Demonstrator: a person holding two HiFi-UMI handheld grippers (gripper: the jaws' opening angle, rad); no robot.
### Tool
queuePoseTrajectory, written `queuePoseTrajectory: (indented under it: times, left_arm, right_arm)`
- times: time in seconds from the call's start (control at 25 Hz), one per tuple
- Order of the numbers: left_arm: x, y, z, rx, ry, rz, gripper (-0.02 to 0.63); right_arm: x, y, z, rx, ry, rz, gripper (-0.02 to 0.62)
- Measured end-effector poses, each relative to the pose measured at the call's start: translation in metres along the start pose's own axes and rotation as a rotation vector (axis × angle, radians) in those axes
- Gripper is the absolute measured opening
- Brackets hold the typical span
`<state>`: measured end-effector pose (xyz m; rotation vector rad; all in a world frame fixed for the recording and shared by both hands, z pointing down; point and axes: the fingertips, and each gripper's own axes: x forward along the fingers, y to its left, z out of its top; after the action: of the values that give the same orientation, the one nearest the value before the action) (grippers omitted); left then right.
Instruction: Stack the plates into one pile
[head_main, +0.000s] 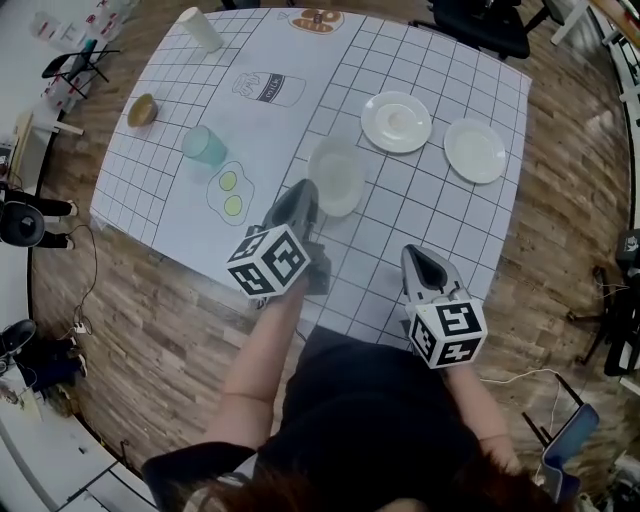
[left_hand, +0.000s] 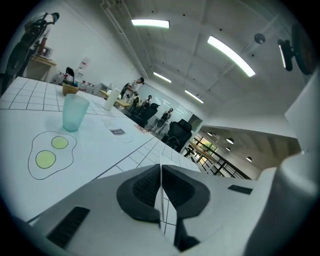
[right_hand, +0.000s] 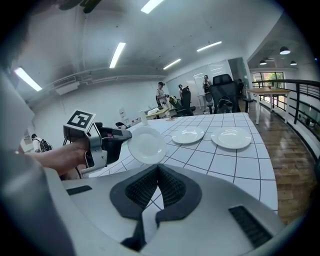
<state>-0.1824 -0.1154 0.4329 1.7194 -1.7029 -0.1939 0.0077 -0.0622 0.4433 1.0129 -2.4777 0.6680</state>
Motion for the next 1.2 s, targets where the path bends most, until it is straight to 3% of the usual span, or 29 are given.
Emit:
queuePoseTrajectory:
  times: [0.2, 0.52, 1.2]
  left_arm:
    - [0.003, -0.038, 0.000, 0.116, -0.002, -0.053, 0.032]
    - [0.029, -0.088, 0.009, 0.162, -0.025, -0.147, 0.032]
    - [0.122, -0.114, 0.027, 0.048, -0.081, -0.152, 0.032]
  right_arm:
    - [-0.007, -0.006, 0.004, -0.014, -0.016, -0.020, 0.015]
    - [-0.021, -0.025, 0.007, -0.006, -0.040, -0.072, 0.015]
    - [-0.011, -0.061, 0.008, 0.008, -0.032, -0.151, 0.015]
